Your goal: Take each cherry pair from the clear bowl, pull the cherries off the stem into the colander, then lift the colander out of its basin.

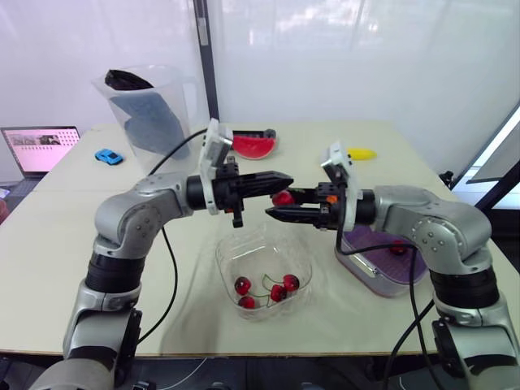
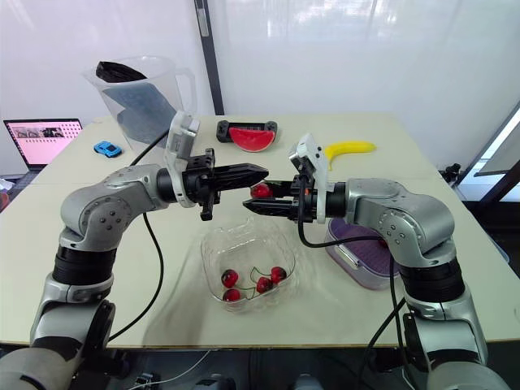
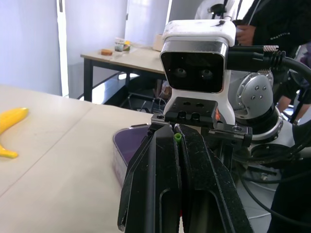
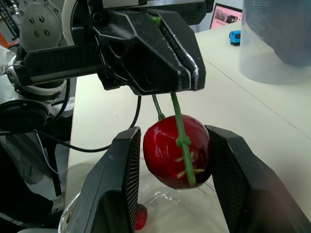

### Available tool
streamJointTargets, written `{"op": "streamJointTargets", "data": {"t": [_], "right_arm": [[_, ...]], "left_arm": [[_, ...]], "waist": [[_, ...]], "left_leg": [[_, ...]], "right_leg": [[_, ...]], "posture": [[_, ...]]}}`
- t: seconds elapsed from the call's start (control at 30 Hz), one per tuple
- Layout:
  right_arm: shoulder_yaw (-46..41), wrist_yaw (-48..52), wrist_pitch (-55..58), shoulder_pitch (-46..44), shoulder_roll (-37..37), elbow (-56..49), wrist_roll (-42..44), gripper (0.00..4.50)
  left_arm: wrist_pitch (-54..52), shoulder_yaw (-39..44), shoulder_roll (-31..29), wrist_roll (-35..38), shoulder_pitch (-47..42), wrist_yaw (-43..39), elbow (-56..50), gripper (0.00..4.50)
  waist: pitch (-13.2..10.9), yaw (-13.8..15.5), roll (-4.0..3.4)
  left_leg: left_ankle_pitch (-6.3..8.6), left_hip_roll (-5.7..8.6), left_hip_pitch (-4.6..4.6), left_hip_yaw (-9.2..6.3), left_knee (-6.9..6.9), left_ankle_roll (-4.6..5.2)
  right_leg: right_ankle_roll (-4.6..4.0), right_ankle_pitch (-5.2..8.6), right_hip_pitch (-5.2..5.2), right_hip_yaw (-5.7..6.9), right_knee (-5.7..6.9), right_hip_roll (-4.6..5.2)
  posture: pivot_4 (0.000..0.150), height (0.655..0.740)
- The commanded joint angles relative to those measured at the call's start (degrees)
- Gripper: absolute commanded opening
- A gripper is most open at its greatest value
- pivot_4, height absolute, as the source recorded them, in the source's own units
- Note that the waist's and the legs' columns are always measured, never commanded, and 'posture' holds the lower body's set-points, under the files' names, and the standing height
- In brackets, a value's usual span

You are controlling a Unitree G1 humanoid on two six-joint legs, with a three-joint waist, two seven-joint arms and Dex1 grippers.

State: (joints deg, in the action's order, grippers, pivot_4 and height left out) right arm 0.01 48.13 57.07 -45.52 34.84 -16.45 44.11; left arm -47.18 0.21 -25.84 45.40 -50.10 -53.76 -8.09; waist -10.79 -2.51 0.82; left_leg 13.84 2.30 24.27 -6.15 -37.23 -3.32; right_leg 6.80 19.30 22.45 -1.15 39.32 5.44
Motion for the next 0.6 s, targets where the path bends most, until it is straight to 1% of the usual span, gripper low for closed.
{"op": "streamJointTargets", "data": {"t": [0.03, 0.1, 0.37, 0.6], "right_arm": [[-2.1, -0.5, -0.6, -1.2, -0.1, -1.3, 1.4, 1.63], [-2.3, -0.6, -0.6, -1.2, -0.1, -1.5, 1.5, 0.96], [-2.1, -0.2, -0.1, 0.2, 1.5, -2.6, 1.7, 0.96], [0.1, 0.9, -1.3, 4.5, 4.3, -3.1, -0.3, 0.96]], "left_arm": [[1.0, 0.0, -0.1, -0.2, -0.8, -0.3, -1.4, 0.00], [1.1, 0.0, -0.1, -0.3, -0.7, -0.3, -1.3, 0.00], [1.9, 0.0, 0.0, -1.2, -0.5, -0.7, -0.3, 0.00], [2.6, 0.1, 0.1, -1.6, -1.1, -1.0, 0.5, 0.00]], "waist": [[0.0, 0.0, 0.00], [0.0, 0.0, 0.00], [0.0, 0.0, 0.00], [0.0, 0.0, 0.00]], "left_leg": [[0.00, 0.00, 0.00, 0.00, 0.00, 0.00], [0.00, 0.00, 0.00, 0.00, 0.00, 0.00], [0.00, 0.00, 0.00, 0.00, 0.00, 0.00], [0.01, 0.02, 0.00, 0.00, 0.00, 0.02]], "right_leg": [[0.00, 0.00, 0.00, 0.00, 0.00, 0.00], [0.00, 0.00, 0.00, 0.00, 0.00, 0.00], [0.00, 0.00, 0.00, 0.00, 0.00, 0.00], [0.00, 0.00, -0.01, 0.00, -0.01, 0.00]], "posture": [[0.150, 0.7400], [0.150, 0.7400], [0.150, 0.7400], [0.150, 0.7400]]}}
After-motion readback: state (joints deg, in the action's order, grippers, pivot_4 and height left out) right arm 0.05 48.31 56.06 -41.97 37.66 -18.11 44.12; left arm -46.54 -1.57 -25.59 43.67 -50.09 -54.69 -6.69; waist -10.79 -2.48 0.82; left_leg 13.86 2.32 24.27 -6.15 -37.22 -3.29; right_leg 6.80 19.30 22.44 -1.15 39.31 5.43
